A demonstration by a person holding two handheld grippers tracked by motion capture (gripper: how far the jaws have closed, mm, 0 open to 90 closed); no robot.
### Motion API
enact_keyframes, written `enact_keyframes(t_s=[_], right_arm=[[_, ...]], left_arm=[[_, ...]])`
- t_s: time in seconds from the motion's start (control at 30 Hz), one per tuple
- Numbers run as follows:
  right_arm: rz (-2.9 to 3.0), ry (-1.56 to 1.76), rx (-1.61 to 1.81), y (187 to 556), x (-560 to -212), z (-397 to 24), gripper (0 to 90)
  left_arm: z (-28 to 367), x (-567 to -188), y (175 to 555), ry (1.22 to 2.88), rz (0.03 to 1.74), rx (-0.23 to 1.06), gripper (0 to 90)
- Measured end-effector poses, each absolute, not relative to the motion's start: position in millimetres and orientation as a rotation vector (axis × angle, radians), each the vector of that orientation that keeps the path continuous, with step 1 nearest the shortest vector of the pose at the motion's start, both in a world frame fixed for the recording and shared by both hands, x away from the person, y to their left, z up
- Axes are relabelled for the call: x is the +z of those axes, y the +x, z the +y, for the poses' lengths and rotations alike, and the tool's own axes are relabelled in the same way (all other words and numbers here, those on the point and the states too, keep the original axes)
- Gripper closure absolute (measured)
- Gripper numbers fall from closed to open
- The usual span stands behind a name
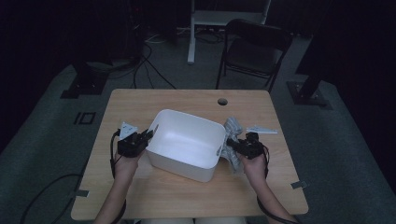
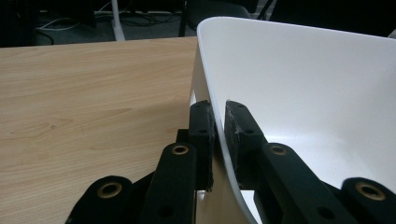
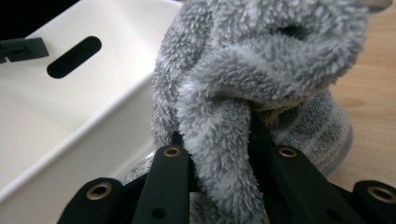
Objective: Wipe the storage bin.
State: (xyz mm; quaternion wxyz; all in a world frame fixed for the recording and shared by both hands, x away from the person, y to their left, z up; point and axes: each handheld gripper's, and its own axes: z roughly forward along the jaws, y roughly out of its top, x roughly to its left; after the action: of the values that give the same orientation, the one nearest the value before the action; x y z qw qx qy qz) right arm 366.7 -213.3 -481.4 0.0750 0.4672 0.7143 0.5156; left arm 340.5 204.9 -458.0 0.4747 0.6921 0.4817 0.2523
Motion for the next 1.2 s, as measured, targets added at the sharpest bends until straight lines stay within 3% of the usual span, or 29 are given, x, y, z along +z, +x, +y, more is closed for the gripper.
enact_keyframes(t_s=[0.37, 1.2], right_arm=[[2.122, 1.329, 1.599, 351, -463, -217, 76.3], [2.129, 1.337, 1.551, 343, -472, -207, 76.6]], left_arm=[[203, -459, 338, 1.688, 1.179, 0.636, 81.0], [202, -458, 338, 1.688, 1.193, 0.632, 80.8]])
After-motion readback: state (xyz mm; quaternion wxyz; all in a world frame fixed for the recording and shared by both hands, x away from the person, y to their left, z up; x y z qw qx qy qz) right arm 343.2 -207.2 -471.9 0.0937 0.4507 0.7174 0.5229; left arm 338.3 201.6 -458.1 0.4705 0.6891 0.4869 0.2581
